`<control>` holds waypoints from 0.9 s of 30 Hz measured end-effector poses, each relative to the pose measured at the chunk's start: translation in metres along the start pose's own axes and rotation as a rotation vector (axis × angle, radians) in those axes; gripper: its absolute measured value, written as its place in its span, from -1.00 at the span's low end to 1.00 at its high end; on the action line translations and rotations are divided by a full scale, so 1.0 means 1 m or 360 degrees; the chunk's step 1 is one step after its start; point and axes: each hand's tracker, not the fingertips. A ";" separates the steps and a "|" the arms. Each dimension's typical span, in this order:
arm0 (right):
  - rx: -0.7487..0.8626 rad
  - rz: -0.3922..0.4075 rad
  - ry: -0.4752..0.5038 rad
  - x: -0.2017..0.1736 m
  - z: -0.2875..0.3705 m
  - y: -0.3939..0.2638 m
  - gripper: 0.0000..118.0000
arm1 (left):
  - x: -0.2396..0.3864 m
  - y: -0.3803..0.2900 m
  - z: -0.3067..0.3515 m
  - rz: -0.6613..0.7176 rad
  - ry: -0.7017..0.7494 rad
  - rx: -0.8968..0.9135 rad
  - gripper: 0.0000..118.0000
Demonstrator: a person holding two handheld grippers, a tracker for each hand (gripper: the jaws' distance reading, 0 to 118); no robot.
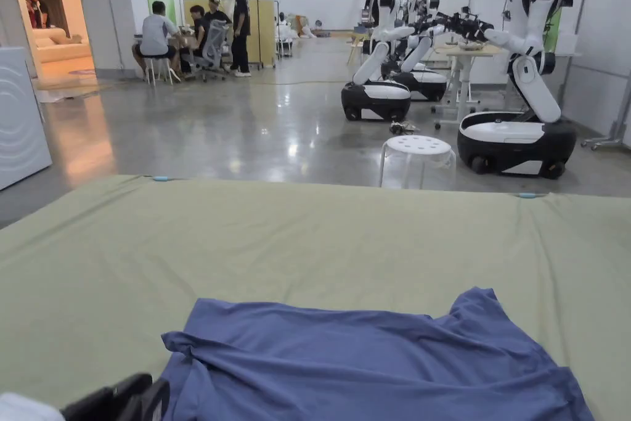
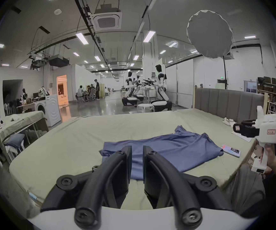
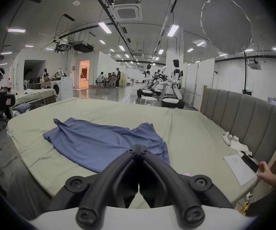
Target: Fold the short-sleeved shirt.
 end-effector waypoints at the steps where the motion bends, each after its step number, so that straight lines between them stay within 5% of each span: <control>1: 0.0005 -0.0014 0.0005 -0.002 0.007 -0.002 -1.00 | 0.002 -0.004 0.007 -0.0009 -0.0007 0.0008 -0.96; 3: -0.0062 -0.0038 0.0107 -0.001 0.009 -0.006 -1.00 | 0.013 -0.008 0.012 -0.0024 0.0070 0.0016 -0.96; 15: -0.0067 -0.0222 0.0140 0.009 -0.002 0.003 -1.00 | -0.028 -0.009 -0.029 0.0157 0.0156 -0.0064 -0.92; 18: -0.0069 -0.0280 0.0154 0.011 -0.002 0.003 -1.00 | -0.065 -0.017 -0.078 0.0366 -0.0024 -0.0347 -0.19; 21: -0.0107 -0.0335 0.0153 0.017 -0.009 -0.003 -1.00 | -0.109 -0.046 -0.136 0.0646 -0.0101 -0.0521 -0.18; 27: -0.0221 -0.0396 0.0119 0.026 -0.024 -0.013 -1.00 | -0.146 -0.086 -0.233 0.0767 0.0058 -0.0857 -0.18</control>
